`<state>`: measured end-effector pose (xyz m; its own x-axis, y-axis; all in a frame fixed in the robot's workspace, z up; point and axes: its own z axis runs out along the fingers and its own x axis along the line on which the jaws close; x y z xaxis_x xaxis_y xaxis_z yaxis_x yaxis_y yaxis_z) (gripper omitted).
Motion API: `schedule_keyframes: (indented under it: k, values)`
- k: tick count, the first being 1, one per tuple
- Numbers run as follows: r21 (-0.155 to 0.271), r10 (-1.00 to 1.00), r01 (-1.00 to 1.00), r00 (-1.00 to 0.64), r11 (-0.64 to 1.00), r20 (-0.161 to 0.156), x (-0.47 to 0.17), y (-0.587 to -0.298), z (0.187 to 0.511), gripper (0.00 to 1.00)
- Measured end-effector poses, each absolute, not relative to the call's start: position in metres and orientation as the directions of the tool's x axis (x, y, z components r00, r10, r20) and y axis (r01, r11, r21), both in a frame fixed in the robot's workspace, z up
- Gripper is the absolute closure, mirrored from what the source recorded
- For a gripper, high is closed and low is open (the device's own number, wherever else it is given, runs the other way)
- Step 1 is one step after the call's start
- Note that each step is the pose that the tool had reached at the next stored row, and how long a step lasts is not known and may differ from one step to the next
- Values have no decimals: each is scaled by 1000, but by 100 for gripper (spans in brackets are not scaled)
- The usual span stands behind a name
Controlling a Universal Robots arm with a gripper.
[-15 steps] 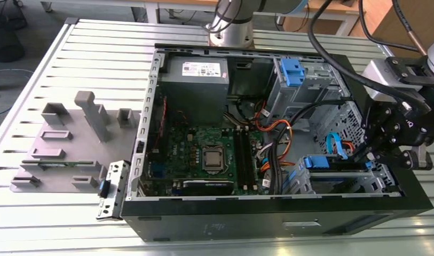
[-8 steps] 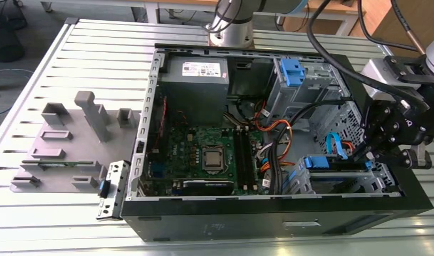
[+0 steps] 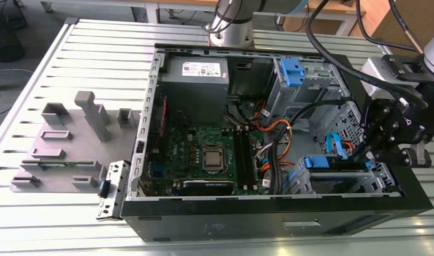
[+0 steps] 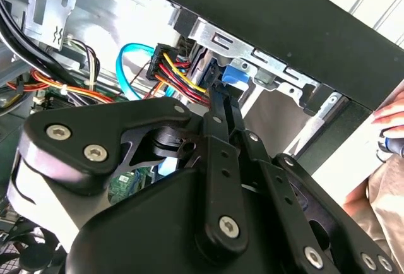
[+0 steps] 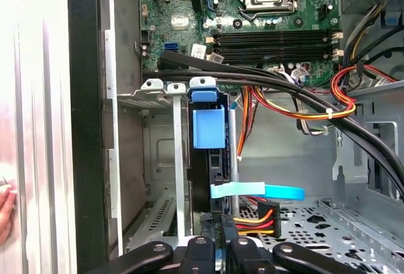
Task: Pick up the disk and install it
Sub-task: 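Insert the second disk wire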
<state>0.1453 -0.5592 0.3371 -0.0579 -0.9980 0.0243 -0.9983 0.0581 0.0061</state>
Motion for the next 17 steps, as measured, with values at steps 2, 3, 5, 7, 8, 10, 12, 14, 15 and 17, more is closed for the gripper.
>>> schedule_keyframes:
  k: [2, 3, 5, 7, 8, 10, 12, 14, 15, 17]
  values:
    - [6, -998, -998, -58, 58, 25, 145, -558, 337, 84]
    - [6, -998, -998, -58, 58, 26, 145, -557, 337, 84]
    - [6, -998, -998, -58, 58, 27, 145, -556, 337, 84]
    - [6, -998, -998, -58, 58, 28, 145, -556, 337, 84]
    - [6, -998, -998, -58, 58, 29, 144, -556, 337, 84]
    - [6, -998, -998, -58, 58, 31, 143, -556, 337, 84]
    - [6, -998, -998, -58, 58, 32, 143, -555, 336, 84]
    - [6, -998, -998, -58, 58, 33, 142, -555, 336, 84]
    - [6, -998, -998, -58, 58, 33, 142, -555, 336, 84]
    - [5, -998, -998, -58, 58, 35, 142, -555, 336, 84]
